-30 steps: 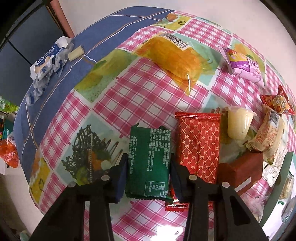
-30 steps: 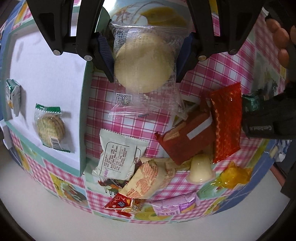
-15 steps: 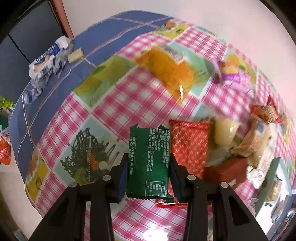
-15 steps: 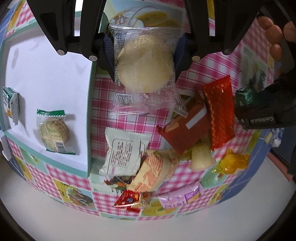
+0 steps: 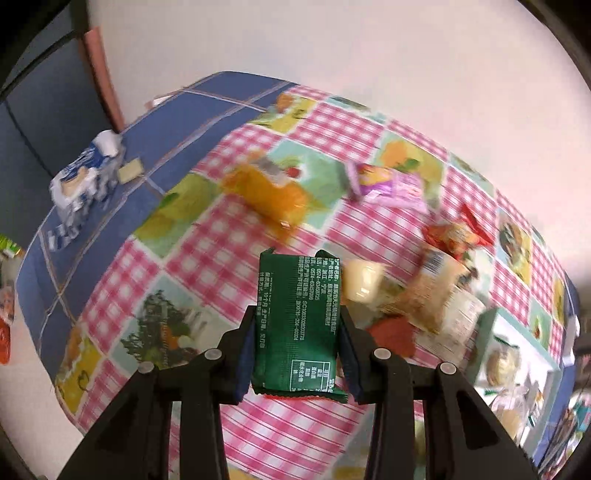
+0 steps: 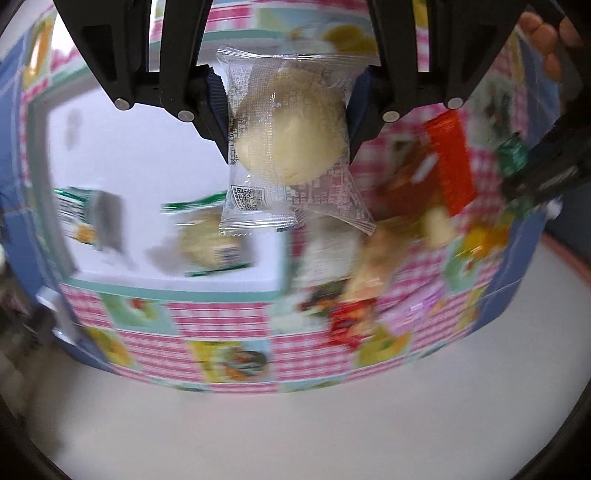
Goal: Organize snacks
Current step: 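Carry the bun bag and green packet into the white tray and open both tools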
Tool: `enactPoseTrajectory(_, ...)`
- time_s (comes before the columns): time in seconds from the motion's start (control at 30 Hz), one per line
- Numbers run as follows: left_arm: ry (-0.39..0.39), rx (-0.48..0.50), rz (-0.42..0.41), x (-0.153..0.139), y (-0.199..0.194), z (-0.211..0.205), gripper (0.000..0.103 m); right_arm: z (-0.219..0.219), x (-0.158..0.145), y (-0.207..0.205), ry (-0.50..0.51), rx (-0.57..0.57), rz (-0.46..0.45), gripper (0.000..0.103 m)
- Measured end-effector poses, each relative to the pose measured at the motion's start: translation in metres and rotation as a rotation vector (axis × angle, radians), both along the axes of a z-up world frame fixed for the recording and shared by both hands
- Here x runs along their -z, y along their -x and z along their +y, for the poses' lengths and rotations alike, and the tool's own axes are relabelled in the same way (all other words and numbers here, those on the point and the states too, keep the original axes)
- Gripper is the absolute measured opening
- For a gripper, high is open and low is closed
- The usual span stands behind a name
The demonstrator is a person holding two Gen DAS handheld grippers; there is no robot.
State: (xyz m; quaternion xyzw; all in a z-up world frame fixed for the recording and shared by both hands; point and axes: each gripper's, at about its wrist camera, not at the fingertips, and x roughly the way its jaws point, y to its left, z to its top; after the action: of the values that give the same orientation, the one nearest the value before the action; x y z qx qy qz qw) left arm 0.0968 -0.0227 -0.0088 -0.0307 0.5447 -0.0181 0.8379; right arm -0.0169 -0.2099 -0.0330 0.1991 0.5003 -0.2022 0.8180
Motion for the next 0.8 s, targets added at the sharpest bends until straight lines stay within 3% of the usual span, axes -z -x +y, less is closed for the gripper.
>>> enactPoseTrajectory(0.23, 0.071, 0.16, 0.035, -0.003, 0.02, -0.049, 0.042, -0.069, 0.012, 0.044, -0.026, 0.24, 0.039, 0.057)
enactPoseTrajectory(0.47, 0.094, 0.337, 0.052, -0.007, 0.054, -0.104, 0.042, -0.128, 0.017, 0.097, -0.037, 0.48, 0.046, 0.057)
enactPoseTrajectory(0.8, 0.029, 0.602, 0.071, -0.001, 0.111, -0.176, 0.042, -0.158, 0.016, 0.131, -0.048, 0.621, 0.036, 0.057)
